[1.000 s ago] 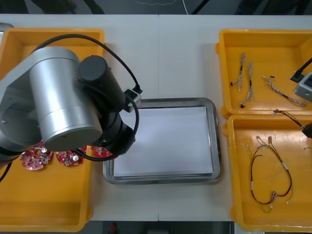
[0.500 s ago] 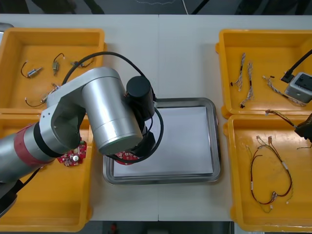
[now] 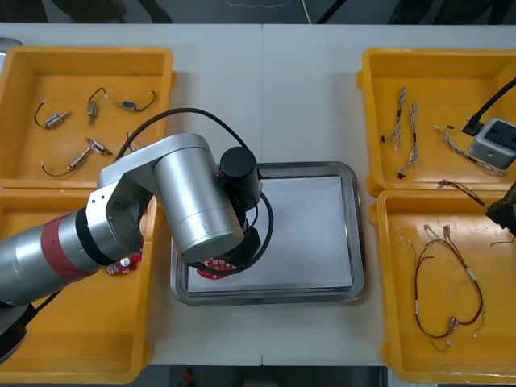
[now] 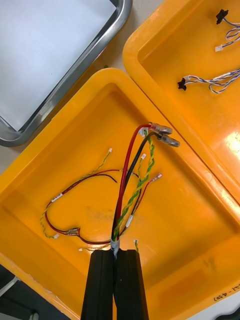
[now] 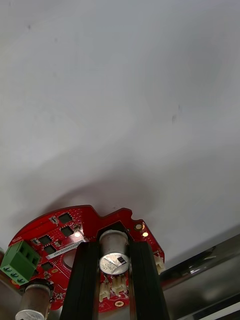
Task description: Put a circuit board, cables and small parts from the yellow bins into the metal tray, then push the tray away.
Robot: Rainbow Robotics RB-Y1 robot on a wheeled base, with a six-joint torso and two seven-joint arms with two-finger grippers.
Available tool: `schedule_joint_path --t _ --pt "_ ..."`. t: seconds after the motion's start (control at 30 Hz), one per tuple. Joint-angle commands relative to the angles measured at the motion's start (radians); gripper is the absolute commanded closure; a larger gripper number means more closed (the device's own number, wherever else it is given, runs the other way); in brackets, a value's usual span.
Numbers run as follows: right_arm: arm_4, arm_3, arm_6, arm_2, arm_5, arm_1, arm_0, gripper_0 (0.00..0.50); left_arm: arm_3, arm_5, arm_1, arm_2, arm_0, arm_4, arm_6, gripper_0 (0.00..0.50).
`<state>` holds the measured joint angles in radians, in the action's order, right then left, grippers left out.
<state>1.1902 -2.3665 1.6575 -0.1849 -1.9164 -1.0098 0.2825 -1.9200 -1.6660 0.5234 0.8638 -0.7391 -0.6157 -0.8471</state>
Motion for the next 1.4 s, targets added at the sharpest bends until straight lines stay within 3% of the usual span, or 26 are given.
schedule_joint_path --t 0.03,0.2,0.3,0.33,0.4,0.47,0.73,1.13,1.3,1.4 --pt "-0.008 -0.023 -0.004 0.013 -0.003 -0.041 0.027 0.5 -0.007 0.02 -0.022 0.037 -0.031 0.021 0.129 0.497" --pt "-0.004 -0.023 0.001 0.013 -0.003 -0.041 0.027 0.5 -0.008 0.028 -0.022 0.037 -0.016 0.031 0.142 0.476" --pt "0.002 -0.023 0.001 0.013 -0.003 -0.041 0.027 0.5 -0.008 0.055 -0.014 0.037 -0.003 0.045 0.149 0.285" --pt "0.003 -0.023 0.001 0.013 -0.003 -0.041 0.027 0.5 -0.007 0.06 -0.014 0.037 -0.002 0.048 0.149 0.258" --pt "0.006 -0.028 0.001 0.013 -0.003 -0.041 0.027 0.5 -0.008 0.075 -0.011 0.037 0.006 0.056 0.154 0.106" --pt "0.008 -0.033 0.001 0.013 -0.003 -0.041 0.027 0.5 -0.008 0.08 -0.011 0.037 0.01 0.062 0.155 0.0" --pt "0.019 -0.059 0.002 0.016 -0.003 -0.041 0.029 0.5 -0.039 0.055 -0.003 0.012 0.009 0.067 0.158 0.0" --pt "-0.026 -0.082 -0.008 0.232 0.031 -0.039 0.178 0.5 -0.179 -0.143 0.046 -0.23 0.01 -0.006 0.14 0.0" --pt "-0.061 -0.08 -0.007 0.34 0.043 0.007 0.253 0.5 -0.206 -0.233 0.081 -0.356 0.01 -0.056 0.117 0.0" --pt "-0.093 -0.068 -0.007 0.412 0.039 0.066 0.308 0.5 -0.205 -0.254 0.113 -0.451 0.01 -0.096 0.06 0.0"
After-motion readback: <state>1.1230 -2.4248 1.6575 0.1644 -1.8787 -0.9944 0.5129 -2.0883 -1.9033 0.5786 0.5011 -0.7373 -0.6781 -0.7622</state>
